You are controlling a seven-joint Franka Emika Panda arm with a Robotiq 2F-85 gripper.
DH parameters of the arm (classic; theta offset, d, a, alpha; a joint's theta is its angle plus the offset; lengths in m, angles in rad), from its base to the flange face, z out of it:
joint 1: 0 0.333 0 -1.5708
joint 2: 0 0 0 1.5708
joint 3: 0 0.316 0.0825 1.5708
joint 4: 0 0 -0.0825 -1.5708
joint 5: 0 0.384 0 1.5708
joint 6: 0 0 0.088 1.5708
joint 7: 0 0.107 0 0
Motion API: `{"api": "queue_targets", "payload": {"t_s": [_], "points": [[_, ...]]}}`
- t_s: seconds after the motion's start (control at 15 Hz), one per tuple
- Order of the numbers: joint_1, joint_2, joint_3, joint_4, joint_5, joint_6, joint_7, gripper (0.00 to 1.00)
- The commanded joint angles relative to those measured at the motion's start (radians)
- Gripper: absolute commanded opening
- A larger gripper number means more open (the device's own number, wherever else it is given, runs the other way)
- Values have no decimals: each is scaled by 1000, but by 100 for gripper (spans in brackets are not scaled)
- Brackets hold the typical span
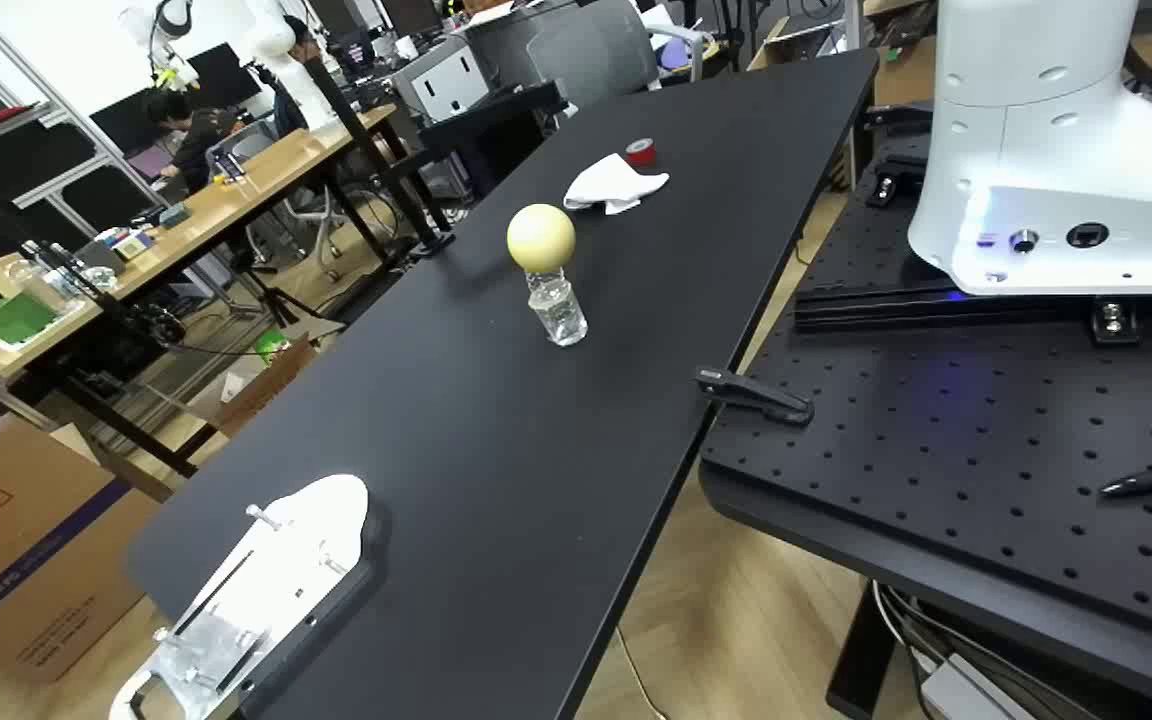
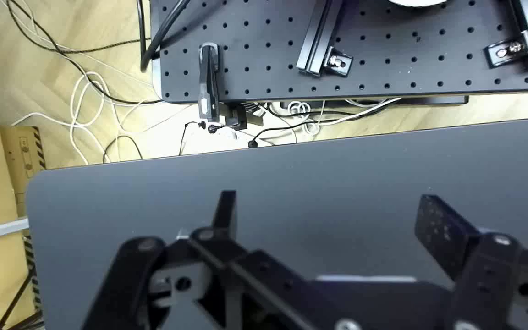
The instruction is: Pick up the white cloth and hang it on the metallic pole
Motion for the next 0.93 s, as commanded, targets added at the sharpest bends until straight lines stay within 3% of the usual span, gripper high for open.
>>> {"api": "queue_targets", "payload": {"t_s": [0.0, 0.67, 0.87], "points": [[22, 1, -20, 3, -11, -7, 12, 100], [22, 1, -20, 3, -11, -6, 12, 100], [-9, 41, -45, 23, -36, 69, 33, 100]]}}
